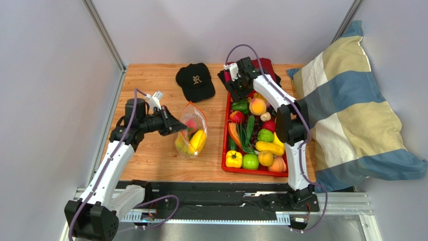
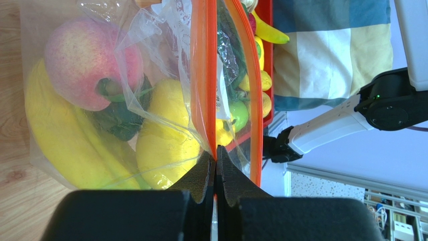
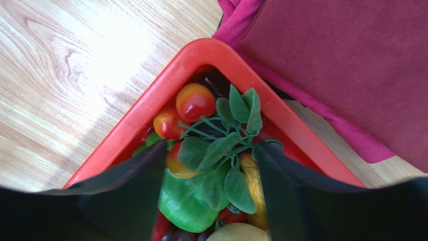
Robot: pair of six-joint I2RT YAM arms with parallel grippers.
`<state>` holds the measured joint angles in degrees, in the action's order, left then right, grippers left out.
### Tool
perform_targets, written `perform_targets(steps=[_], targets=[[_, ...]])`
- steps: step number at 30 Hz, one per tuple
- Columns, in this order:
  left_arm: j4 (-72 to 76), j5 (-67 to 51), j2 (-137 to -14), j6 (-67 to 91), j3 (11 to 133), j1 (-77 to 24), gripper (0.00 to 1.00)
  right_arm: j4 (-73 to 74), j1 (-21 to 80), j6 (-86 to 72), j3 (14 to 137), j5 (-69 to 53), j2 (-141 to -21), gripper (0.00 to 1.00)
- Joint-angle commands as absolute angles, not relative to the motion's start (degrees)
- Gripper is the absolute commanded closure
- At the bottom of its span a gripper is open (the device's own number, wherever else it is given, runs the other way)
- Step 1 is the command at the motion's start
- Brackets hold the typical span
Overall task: Place the food in the zip-top bag and seal the zipper
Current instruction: Pick up the fake fruit from the bin.
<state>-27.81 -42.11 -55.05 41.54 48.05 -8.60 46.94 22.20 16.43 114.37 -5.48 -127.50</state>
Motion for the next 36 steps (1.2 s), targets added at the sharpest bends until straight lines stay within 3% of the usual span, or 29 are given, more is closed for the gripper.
perform_targets(steps=[1, 3, 6, 10, 20, 25, 28, 29, 30, 32, 36], targets=[[-26.5, -42.6, -55.2, 39.9, 48.8, -8.7, 1.00, 43.4, 22.3, 17.9, 114.4, -3.9, -127.1, 0.39], [-26.5, -42.8, -55.2, 39.8, 48.9, -8.7, 1.00, 43.3, 22.3, 18.3, 114.3, -3.7, -126.5, 0.54], [-26.7, -42.7, -55.0, 39.7, 49.0, -8.7, 1.00, 43.6, 22.2, 18.8, 113.6, -3.8, -125.0, 0.67], [-26.8, -42.9, -55.2, 39.8, 49.0, -8.8, 1.00, 44.0, 22.3, 19.2, 112.0, -4.0, -122.3, 0.73], [-26.9, -43.2, -55.1, 39.8, 49.0, -8.7, 1.00, 46.8, 22.3, 18.1, 112.6, -7.3, -116.1, 1.00], [-26.7, -43.3, -55.3, 39.7, 49.2, -8.7, 1.00, 47.1, 22.2, 17.9, 113.1, -8.3, -115.3, 1.00], [-26.7, -43.2, -55.3, 39.8, 49.1, -8.7, 1.00, 46.9, 22.4, 17.7, 114.1, -7.2, -116.7, 0.77], [-26.7, -43.2, -55.3, 39.8, 49.1, -8.7, 1.00, 46.9, 22.5, 17.5, 114.3, -6.9, -117.8, 0.55], [-26.8, -43.2, -55.2, 39.8, 49.1, -8.7, 1.00, 46.8, 22.5, 17.4, 114.7, -6.6, -118.6, 0.48], [-26.7, -43.2, -55.2, 39.8, 49.1, -8.7, 1.00, 46.7, 22.4, 17.4, 115.6, -6.1, -119.9, 0.44], [-26.7, -43.1, -55.2, 39.8, 49.2, -8.7, 1.00, 45.4, 22.5, 17.8, 116.5, -4.7, -123.6, 0.44]])
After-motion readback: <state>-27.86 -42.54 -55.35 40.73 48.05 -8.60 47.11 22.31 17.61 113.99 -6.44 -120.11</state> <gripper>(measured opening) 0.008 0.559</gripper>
